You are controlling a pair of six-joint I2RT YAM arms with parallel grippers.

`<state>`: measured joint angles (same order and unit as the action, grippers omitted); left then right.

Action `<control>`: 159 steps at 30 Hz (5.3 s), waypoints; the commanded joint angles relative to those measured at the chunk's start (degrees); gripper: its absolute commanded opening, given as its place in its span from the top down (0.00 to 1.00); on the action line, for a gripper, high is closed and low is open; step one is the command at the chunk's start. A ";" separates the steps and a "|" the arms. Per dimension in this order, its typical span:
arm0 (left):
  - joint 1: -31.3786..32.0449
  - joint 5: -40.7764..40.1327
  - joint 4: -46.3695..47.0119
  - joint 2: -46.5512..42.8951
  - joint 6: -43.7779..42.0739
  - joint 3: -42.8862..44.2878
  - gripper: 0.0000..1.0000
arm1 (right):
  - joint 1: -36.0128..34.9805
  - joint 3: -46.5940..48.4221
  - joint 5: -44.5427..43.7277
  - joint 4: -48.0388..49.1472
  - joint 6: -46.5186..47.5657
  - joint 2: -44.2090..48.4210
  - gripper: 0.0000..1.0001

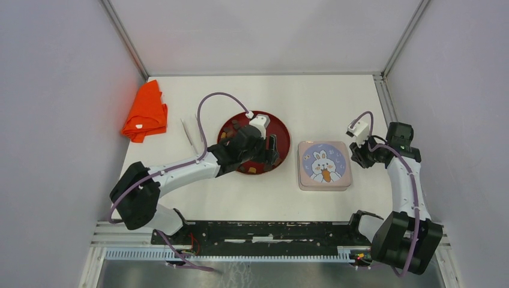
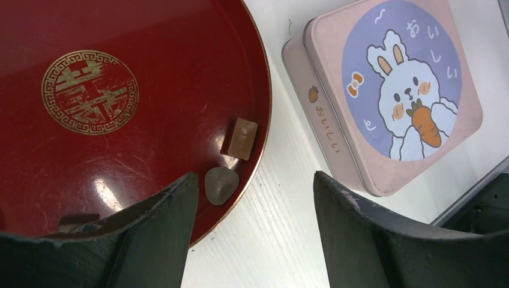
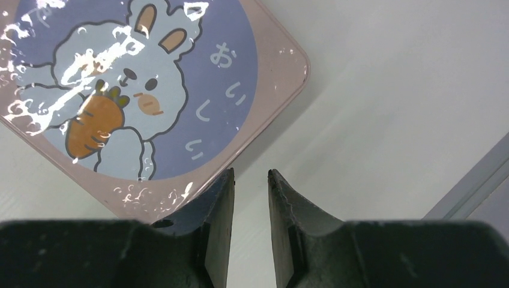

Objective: Pack the chocolate
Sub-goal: Close the box lid on the packing box, then adjust the packing box at the center of the board.

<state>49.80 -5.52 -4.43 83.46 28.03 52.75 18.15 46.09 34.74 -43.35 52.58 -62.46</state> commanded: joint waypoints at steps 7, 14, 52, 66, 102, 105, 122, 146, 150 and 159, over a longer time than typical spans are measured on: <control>-0.19 -2.34 -1.50 2.52 0.41 3.50 0.28 | 3.31 -2.78 -3.53 0.04 5.27 -1.18 0.67; -0.14 -1.04 0.17 2.33 0.67 2.53 0.28 | 5.78 -4.89 -4.42 0.19 7.47 -0.39 0.67; -3.18 16.39 9.07 9.95 5.44 9.25 0.30 | 6.33 -10.53 0.30 -1.09 17.89 -4.35 0.69; -3.13 20.51 13.09 11.52 4.99 12.59 0.32 | 2.33 2.67 -5.20 -6.13 16.46 -0.74 0.67; -2.96 12.77 13.15 3.94 3.41 4.70 0.78 | -30.04 23.09 -3.36 3.17 -12.34 -23.63 0.92; -3.00 10.24 10.49 -1.41 1.44 2.33 0.78 | -33.09 19.33 -6.85 4.72 -13.02 -27.34 0.92; -2.96 13.08 14.70 -13.30 4.30 -5.03 0.44 | -28.30 32.12 -5.51 -6.16 -9.34 -23.35 0.65; 6.54 9.90 11.73 16.20 6.36 2.33 0.88 | -3.36 5.12 -0.51 7.38 -5.82 -24.41 0.86; 8.63 11.07 12.18 20.48 5.90 7.51 0.88 | -5.79 10.67 0.97 4.84 -5.91 -28.23 0.86; 11.76 16.52 19.25 29.79 8.05 17.10 0.88 | -10.07 29.22 2.22 -2.20 -6.88 -37.71 0.85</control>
<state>60.42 7.73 7.88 110.85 34.02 64.69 9.15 68.62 34.30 -41.10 46.30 -97.95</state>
